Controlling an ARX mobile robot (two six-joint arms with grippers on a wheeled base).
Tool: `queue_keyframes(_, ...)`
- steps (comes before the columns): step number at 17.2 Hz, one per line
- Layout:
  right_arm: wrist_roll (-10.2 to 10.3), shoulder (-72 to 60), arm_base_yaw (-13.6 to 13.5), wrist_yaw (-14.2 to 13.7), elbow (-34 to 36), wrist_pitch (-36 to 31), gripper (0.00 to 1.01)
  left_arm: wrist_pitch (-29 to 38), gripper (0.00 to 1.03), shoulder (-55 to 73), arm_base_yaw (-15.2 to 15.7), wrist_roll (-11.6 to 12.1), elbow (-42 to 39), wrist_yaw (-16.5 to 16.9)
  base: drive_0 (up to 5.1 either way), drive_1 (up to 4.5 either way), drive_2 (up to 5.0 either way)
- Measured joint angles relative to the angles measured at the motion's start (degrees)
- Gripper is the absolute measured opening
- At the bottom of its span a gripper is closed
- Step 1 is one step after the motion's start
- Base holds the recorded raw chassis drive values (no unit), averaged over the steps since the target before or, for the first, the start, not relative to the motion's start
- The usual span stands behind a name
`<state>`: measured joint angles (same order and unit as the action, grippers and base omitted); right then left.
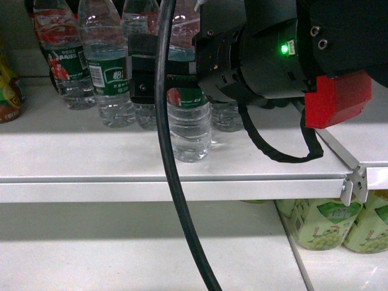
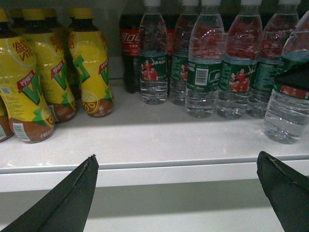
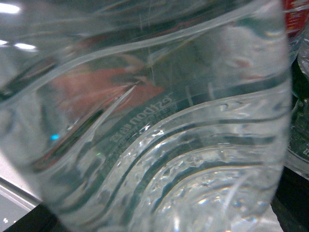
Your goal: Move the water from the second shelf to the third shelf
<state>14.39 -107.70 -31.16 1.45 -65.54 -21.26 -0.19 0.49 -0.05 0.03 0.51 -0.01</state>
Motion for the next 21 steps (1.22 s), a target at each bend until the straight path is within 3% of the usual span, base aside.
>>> queue_keyframes(3,0.09,-1.22,-0.37,-2.03,-1.31,-0.13,0.98,0.00,0.98,0.00,0.00,0.00,0.00,0.00,0.0,0.00,0.0)
queue_keyframes(7,0.22,-1.31,-0.39,-3.56,-1.40,-1.49,0.59,0.00,0.98,0.00,0.00,0.00,0.00,0.00,0.0,0.00,0.0)
queue_keyframes(9,0.20,-0.02,-0.35,-3.45,0.87,-3.06,0.46,0.00,0.98,0.00,0.00,0.00,0.00,0.00,0.0,0.00,0.0)
queue_keyframes(12,-0.50,6.08,-0.39,-2.69,8.37,-4.52,0.41,0.00,0.98,0.00,0.00,0.00,0.00,0.00,0.0,0.00,0.0)
queue_keyframes(14,-2.05,11.17,-0.20,-2.05,14.34,-5.57,0.41,0.00,0.98,0.00,0.00,0.00,0.00,0.00,0.0,0.00,0.0)
queue_keyframes(16,-3.65,18.43,2.05,-1.25,21.68,-6.08,0.41,0.00,0.98,0.00,0.00,0.00,0.00,0.00,0.0,0.00,0.0)
queue_keyframes(18,-5.11,25.14,6.27,-1.16,27.52,-7.10,0.41,0.00,0.98,0.00,0.00,0.00,0.00,0.00,0.0,0.00,0.0)
queue_keyframes(21,-5.55,27.65,8.00,-0.94,29.40,-6.91,0.41,0.00,0.98,0.00,0.00,0.00,0.00,0.00,0.0,0.00,0.0)
